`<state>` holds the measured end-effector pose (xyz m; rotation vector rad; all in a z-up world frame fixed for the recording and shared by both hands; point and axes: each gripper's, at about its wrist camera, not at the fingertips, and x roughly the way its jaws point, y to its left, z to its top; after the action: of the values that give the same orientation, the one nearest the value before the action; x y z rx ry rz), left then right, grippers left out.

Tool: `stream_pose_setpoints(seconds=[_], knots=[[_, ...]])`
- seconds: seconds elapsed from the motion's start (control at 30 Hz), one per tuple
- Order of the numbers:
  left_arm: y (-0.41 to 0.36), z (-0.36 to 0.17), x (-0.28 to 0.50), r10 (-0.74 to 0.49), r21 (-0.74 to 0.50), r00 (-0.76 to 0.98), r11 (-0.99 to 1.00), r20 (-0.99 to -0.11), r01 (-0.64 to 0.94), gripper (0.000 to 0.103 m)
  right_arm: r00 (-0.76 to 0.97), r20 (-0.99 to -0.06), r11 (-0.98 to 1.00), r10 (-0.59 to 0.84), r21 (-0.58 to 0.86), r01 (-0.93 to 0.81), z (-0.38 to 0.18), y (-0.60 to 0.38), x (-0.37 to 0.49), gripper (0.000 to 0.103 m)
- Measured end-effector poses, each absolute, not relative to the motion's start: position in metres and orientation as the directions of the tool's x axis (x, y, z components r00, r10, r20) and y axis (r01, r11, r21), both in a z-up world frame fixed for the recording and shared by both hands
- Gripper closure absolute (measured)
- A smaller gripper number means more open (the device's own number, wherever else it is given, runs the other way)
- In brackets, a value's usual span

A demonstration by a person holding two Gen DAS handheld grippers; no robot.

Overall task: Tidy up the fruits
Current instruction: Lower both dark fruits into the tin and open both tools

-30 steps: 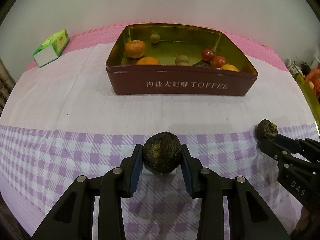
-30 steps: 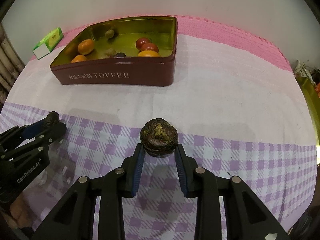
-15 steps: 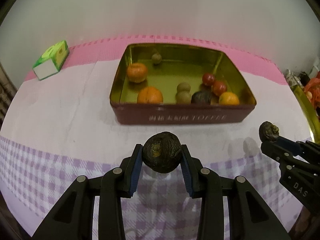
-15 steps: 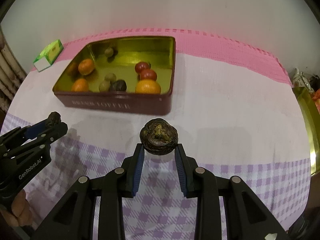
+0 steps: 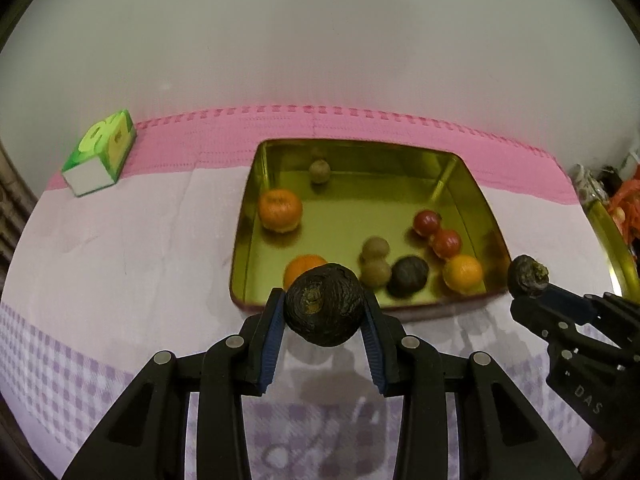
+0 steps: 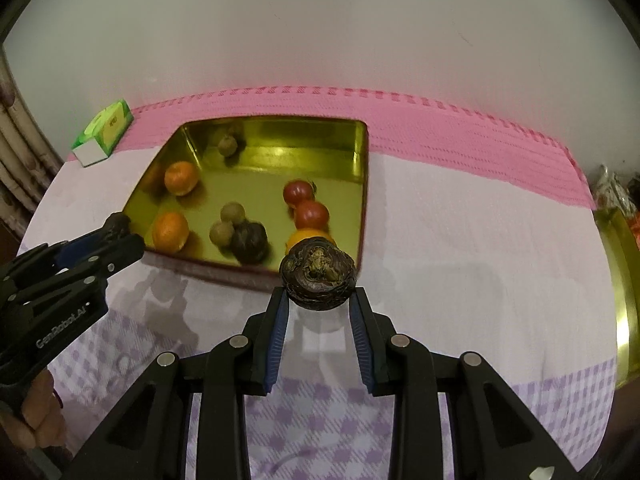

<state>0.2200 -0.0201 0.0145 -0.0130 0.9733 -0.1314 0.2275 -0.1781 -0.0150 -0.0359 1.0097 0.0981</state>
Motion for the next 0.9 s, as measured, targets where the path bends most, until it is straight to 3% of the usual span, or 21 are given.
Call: stream_pose_setpoints(seconds=[0.9], knots=[[-0.019, -0.023, 0.277, -0.087, -0.036, 0.506, 0.993, -0.858, 0.110, 0.065, 0.478, -0.876, 0.990, 0.069, 0.002, -0.140, -0.046, -0.152, 0.295, 0.073]])
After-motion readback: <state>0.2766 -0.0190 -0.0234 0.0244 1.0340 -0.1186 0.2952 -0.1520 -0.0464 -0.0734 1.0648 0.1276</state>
